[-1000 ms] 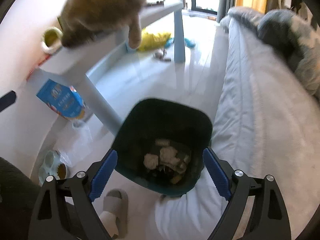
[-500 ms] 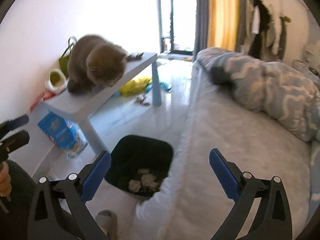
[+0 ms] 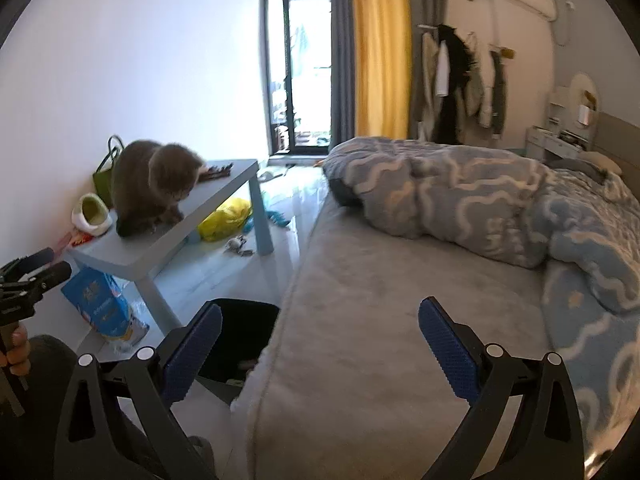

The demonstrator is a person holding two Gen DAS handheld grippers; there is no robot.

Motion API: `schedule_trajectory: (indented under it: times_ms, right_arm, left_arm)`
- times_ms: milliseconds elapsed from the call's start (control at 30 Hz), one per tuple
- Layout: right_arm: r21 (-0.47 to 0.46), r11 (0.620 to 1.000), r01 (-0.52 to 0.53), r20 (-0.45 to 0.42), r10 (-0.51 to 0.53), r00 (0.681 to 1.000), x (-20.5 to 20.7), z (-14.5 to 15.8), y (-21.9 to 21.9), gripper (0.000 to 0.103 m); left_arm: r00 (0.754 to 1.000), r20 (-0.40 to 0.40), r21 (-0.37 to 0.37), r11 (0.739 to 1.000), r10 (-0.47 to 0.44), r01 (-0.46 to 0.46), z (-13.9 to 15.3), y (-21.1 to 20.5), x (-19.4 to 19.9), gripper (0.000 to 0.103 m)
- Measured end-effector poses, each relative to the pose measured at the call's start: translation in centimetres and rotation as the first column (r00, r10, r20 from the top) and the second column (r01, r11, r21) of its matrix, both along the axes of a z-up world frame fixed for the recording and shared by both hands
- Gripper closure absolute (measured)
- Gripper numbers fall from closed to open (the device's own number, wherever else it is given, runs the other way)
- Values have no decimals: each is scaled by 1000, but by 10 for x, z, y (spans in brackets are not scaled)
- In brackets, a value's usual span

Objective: Collect trash

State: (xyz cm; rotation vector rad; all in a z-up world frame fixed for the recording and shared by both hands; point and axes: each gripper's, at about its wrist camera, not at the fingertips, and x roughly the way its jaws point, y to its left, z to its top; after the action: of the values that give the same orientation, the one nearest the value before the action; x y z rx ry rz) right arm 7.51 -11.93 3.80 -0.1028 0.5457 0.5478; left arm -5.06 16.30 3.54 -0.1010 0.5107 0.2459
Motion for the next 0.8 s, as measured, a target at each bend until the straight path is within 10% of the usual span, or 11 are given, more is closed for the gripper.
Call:
schedule_trajectory:
  times_ms: [800]
  right_arm:
    - [129, 990, 48, -34, -44, 998, -29, -17, -112, 3]
  left_arm:
    - [997, -28, 11, 997, -75, 76, -19, -58, 10, 3]
